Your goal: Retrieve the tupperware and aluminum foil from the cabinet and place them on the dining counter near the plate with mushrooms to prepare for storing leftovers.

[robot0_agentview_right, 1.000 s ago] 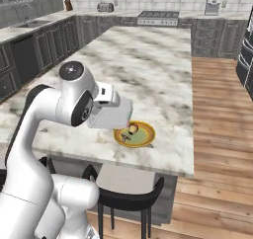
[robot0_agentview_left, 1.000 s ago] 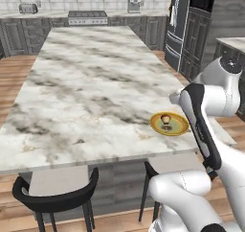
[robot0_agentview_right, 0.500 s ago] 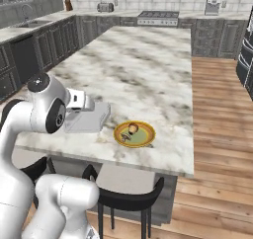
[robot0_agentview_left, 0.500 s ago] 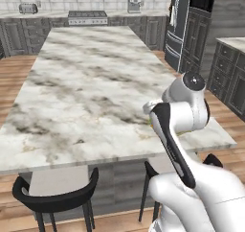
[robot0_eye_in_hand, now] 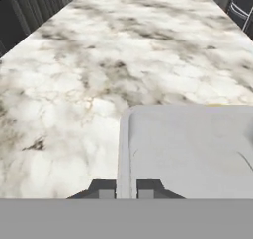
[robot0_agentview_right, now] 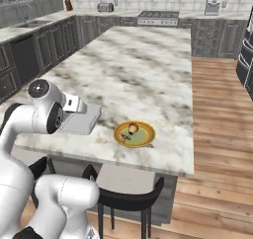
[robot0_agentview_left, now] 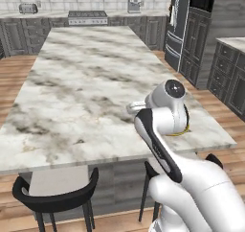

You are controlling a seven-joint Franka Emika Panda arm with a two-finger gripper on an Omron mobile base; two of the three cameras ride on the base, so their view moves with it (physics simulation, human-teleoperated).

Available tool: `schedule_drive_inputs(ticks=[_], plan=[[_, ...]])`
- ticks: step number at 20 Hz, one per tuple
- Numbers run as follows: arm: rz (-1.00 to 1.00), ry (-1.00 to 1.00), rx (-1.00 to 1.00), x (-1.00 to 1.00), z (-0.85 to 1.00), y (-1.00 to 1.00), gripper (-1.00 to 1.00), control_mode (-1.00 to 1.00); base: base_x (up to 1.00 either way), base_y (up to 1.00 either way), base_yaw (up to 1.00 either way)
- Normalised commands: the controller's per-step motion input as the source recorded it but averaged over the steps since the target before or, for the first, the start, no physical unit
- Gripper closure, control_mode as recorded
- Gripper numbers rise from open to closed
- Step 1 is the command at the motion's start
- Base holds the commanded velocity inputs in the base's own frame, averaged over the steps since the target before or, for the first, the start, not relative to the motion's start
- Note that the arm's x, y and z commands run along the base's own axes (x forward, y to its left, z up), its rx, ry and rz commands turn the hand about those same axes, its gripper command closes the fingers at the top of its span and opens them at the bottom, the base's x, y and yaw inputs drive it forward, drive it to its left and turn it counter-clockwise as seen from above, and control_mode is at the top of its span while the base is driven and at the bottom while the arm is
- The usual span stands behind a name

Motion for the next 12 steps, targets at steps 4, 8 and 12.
schedule_drive_inputs(ticks=[4, 8, 12], plan=[[-0.02, 0.00, 0.17, 0.53, -0.54, 0.06, 1.00, -1.00, 0.00, 0.00, 0.00], [-0.01, 0.00, 0.08, 0.47, -0.56, 0.18, 1.00, -1.00, 0.00, 0.00, 0.00], [-0.01, 0.00, 0.05, 0.48, -0.55, 0.19, 1.00, -1.00, 0.00, 0.00, 0.00]])
